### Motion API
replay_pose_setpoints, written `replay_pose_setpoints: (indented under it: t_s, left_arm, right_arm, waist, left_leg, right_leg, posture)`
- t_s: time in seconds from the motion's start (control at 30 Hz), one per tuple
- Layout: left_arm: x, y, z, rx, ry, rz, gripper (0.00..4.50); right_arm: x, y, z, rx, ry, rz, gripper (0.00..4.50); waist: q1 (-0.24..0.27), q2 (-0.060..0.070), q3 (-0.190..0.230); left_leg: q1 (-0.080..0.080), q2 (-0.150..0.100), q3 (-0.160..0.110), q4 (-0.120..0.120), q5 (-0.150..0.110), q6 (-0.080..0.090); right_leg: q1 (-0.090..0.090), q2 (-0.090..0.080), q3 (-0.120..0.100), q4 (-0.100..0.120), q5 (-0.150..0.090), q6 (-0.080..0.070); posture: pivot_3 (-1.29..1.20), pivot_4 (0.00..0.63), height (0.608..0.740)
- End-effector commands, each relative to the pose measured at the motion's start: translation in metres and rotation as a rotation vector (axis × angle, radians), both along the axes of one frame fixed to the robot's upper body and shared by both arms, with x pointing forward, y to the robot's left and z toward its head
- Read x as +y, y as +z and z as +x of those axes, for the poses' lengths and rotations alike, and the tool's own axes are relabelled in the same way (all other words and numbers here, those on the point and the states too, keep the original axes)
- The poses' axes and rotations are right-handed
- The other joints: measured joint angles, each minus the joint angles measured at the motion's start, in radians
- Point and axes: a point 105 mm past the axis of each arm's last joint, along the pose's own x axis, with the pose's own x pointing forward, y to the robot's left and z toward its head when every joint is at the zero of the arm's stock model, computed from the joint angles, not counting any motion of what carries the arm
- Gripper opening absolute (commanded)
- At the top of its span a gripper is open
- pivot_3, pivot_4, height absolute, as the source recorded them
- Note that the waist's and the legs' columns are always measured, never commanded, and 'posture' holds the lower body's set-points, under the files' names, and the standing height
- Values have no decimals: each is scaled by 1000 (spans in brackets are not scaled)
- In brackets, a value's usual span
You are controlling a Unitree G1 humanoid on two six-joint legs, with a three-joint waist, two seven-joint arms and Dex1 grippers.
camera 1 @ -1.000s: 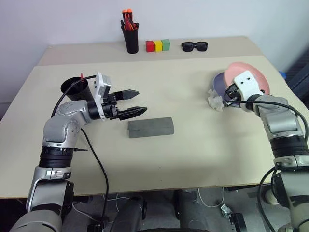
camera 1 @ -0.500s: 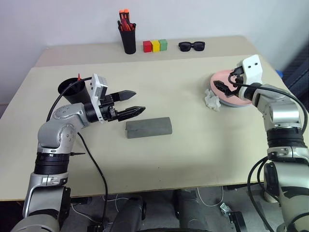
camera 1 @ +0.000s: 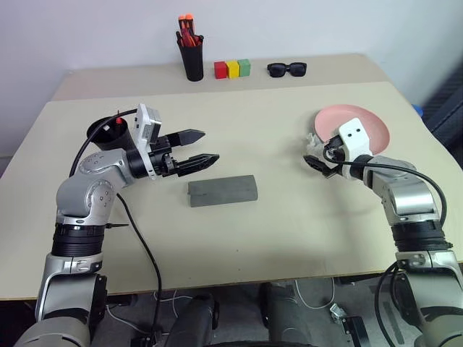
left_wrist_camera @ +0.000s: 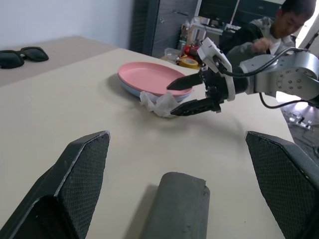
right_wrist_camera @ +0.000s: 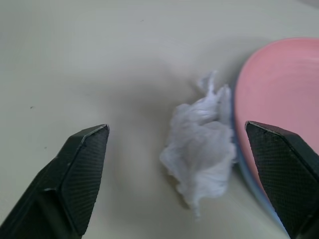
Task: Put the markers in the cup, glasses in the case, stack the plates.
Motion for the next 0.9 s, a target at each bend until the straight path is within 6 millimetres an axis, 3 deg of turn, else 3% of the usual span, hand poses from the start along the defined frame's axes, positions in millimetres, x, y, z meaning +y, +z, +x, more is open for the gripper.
replay_pose_setpoints:
  t_s: [0.03, 0.1, 0.57, 0.73, 0.83, 0.9]
  left_arm:
    - [2, 8, -3, -39, 1, 5, 4500]
    - [2, 8, -4, -37, 3, 7, 4500]
    - [5, 9, -4, -45, 28, 16, 4500]
    - [5, 11, -5, -45, 28, 16, 4500]
    - [6, 12, -6, -43, 30, 17, 4500]
    - [6, 11, -6, -32, 27, 15, 4500]
  right_arm:
    - [3, 3, 2, -31, 11, -33, 2662]
    - [-2, -3, 4, -18, -9, -65, 1625]
    - [-11, -2, 14, -53, -48, -165, 1625]
    - [-28, -18, 15, 3, -106, -258, 59]
    - [-23, -14, 17, -3, -89, -241, 59]
    - [-5, -2, 16, -12, -35, -100, 59]
  waist:
    - [0, 0, 0]
    - [1, 0, 0]
    - [1, 0, 0]
    - [1, 0, 0]
    - [1, 0, 0]
    - [1, 0, 0]
  left_leg:
    - [0, 0, 0, 0, 0, 0]
    - [0, 0, 0, 0, 0, 0]
    - [0, 0, 0, 0, 0, 0]
    - [0, 0, 0, 0, 0, 0]
    - [0, 0, 0, 0, 0, 0]
    - [0, 0, 0, 0, 0, 0]
  right_leg:
    - [0, 0, 0, 0, 0, 0]
    - [0, 0, 0, 0, 0, 0]
    - [0, 0, 0, 0, 0, 0]
    - [0, 0, 0, 0, 0, 0]
    - [1, 0, 0, 0, 0, 0]
    - [1, 0, 0, 0, 0, 0]
  posture:
    - [0, 150, 740]
    - [0, 150, 740]
    - [0, 150, 740]
    - [0, 150, 740]
    - [0, 150, 740]
    - [0, 150, 740]
